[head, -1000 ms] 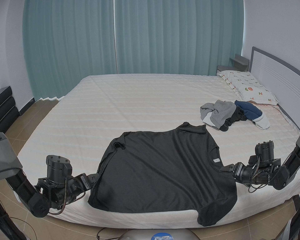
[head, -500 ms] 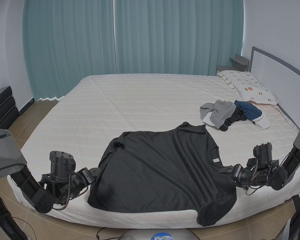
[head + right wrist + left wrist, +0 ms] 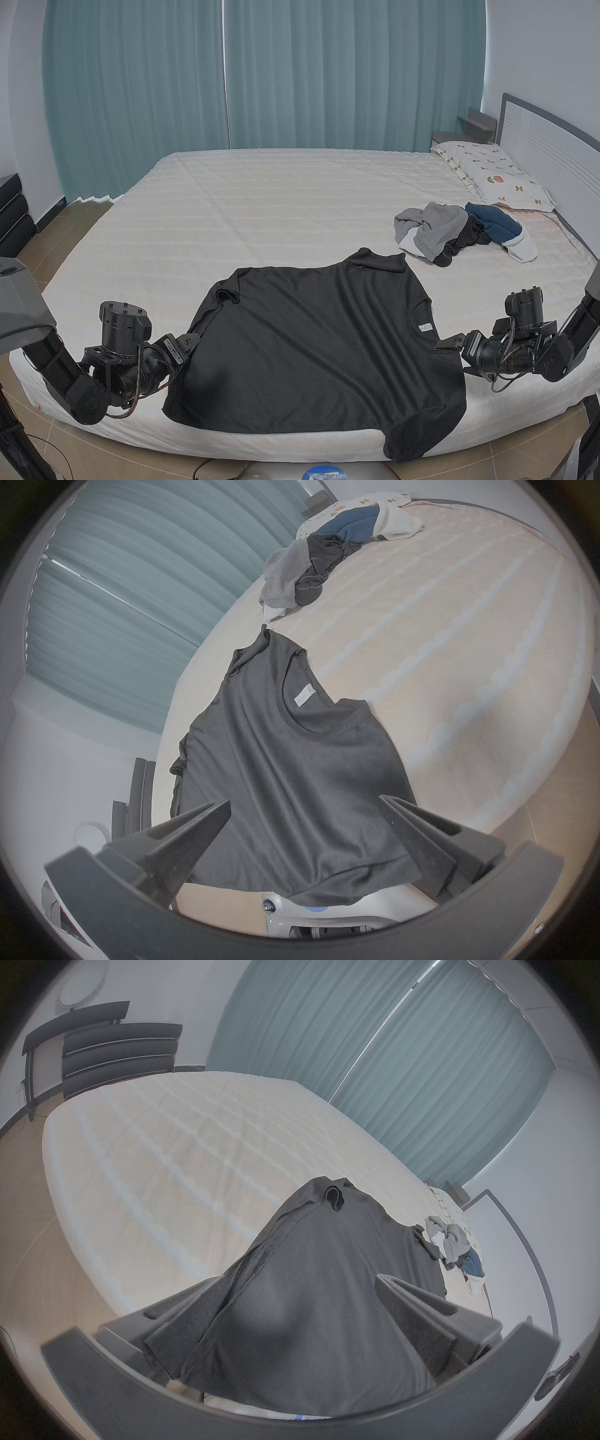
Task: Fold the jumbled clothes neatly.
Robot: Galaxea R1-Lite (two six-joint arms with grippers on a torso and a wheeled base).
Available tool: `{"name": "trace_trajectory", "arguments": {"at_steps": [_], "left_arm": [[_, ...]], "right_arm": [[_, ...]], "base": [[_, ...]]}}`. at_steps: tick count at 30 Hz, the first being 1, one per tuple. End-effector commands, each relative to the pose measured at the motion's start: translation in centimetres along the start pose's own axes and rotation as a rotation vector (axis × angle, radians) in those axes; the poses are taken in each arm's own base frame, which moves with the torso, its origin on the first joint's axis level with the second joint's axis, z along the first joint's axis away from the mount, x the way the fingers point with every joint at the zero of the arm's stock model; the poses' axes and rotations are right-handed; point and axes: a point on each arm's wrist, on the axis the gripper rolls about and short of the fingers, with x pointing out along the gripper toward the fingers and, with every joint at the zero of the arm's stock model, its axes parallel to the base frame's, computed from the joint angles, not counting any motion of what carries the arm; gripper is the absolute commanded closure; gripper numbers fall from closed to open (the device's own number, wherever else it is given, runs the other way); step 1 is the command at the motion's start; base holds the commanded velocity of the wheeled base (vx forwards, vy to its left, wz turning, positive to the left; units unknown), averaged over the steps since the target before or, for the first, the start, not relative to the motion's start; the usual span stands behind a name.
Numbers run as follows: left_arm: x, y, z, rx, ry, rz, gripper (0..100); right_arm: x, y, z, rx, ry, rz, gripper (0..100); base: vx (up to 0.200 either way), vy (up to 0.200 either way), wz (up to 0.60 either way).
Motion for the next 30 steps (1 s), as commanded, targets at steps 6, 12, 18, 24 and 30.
{"name": "trace_trajectory", "arguments": {"at_steps": [6,12,18,24,30], "left_arm": [[0.7,-1.2,1.1,-0.008,-0.04,-0.041,0],[3.9,-3.5,2.6,-0.006,-0.055,-0.054,0],[8.2,-4.3,2.4,-0.005,-0.047,-0.033,0],[12.5,-6.0,2.2,-0.004,-0.025,-0.032,0],[15.1,-6.8,1.3,-0.018,0.0,-0.028,0]], "right_arm": [[0.2,-0.1,-0.1,0.001,0.006,-0.006,0],[0.3,-0.2,-0.6,-0.008,0.002,0.002,0],[0.4,0.0,-0.9,-0.023,-0.024,0.039,0],[0.3,0.0,-1.0,-0.027,-0.034,0.05,0],[0.3,0.0,-1.0,-0.027,-0.035,0.051,0]], "base": [[0.0,0.0,0.0],[0.0,0.0,0.0],[0.0,0.0,0.0],[0.0,0.0,0.0],[0.0,0.0,0.0]]}}
